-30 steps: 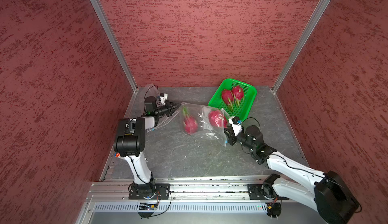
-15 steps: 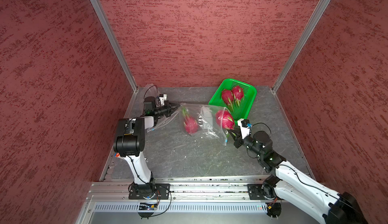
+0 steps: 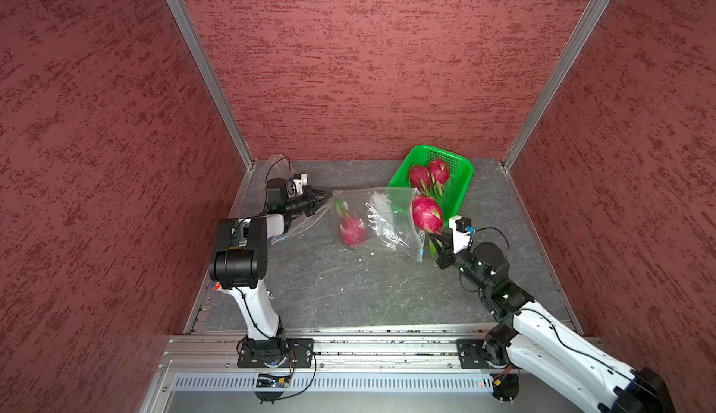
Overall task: Open the zip-top bag and take out the dragon fruit
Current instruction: Pick up the dragon fruit from the zipper food storage bag, then place the dragon fruit in the basket.
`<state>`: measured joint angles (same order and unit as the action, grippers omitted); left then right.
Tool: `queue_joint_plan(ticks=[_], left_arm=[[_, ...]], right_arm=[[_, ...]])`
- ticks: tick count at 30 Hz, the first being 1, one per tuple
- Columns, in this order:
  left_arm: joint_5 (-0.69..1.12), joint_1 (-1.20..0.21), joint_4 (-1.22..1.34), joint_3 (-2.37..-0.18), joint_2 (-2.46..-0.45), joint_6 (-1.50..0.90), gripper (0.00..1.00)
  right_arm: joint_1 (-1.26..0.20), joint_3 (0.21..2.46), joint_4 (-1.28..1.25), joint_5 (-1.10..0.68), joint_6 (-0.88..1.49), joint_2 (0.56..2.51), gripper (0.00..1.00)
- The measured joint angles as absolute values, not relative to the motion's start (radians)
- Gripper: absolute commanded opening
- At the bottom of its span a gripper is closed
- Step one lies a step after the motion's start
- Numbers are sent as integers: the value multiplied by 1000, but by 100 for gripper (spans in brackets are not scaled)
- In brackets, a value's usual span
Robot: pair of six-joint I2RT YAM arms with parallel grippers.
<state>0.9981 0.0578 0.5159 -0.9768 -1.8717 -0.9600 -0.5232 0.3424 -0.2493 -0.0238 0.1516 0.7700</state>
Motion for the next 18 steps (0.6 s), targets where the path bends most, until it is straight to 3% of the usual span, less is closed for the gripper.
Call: queue_joint_plan(ticks=[12,18], left_arm=[[989,59,488,-982,-1872,-937,0],[989,59,488,-982,-1872,-934,0]], right_arm=[[-450,354,-237,16,138,692,0],[-364,397,-244,3,131,765,0]])
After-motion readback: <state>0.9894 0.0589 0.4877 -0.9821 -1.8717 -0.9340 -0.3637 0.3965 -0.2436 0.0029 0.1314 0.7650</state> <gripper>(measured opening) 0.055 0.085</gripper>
